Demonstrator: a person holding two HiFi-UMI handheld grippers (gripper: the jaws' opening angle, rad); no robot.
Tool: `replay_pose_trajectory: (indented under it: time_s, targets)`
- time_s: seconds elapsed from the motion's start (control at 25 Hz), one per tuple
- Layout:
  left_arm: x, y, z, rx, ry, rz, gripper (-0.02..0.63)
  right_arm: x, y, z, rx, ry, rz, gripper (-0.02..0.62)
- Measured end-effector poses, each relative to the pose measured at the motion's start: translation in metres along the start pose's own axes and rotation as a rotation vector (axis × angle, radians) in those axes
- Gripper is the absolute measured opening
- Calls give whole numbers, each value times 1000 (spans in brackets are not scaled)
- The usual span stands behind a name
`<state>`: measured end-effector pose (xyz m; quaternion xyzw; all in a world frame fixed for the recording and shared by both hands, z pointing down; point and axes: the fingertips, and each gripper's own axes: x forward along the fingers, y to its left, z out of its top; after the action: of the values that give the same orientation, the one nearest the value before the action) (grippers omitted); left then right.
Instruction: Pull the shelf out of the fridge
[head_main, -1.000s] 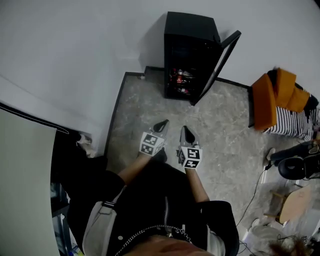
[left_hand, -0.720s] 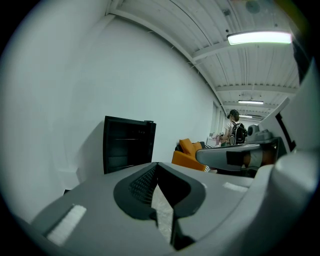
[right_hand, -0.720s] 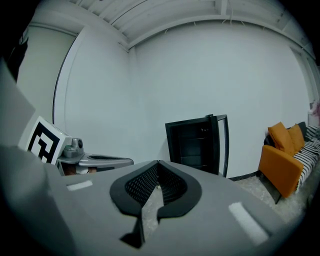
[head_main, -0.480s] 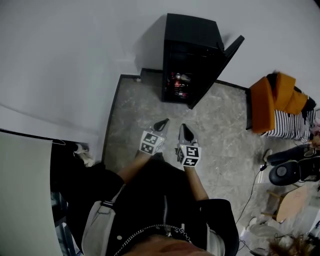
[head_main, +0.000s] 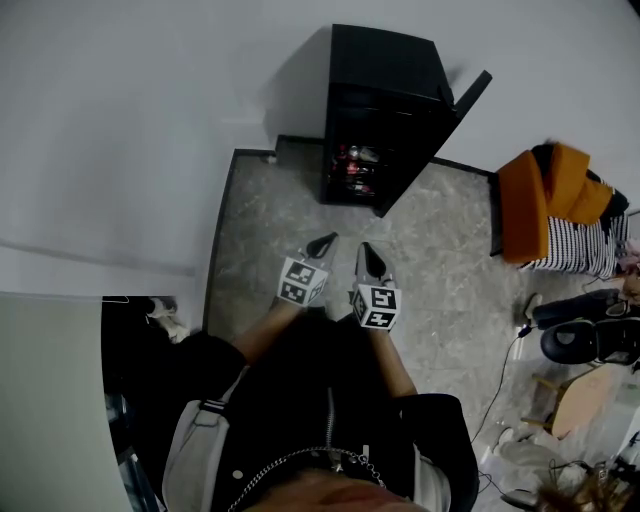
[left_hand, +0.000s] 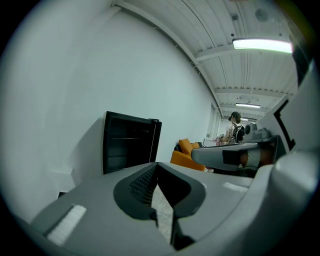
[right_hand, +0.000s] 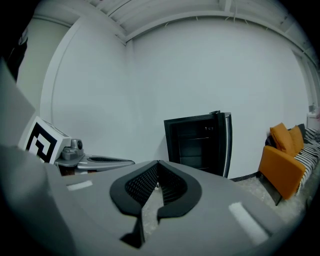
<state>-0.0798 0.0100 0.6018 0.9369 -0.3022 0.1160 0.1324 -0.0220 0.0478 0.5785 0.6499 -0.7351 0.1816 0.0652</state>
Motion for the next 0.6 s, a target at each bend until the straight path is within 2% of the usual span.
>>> replay_pose_trajectory:
  time_s: [0.6]
  targets:
    - [21,26,3,-34,6,-1,11,27,-10,8,-6,21,-28,3]
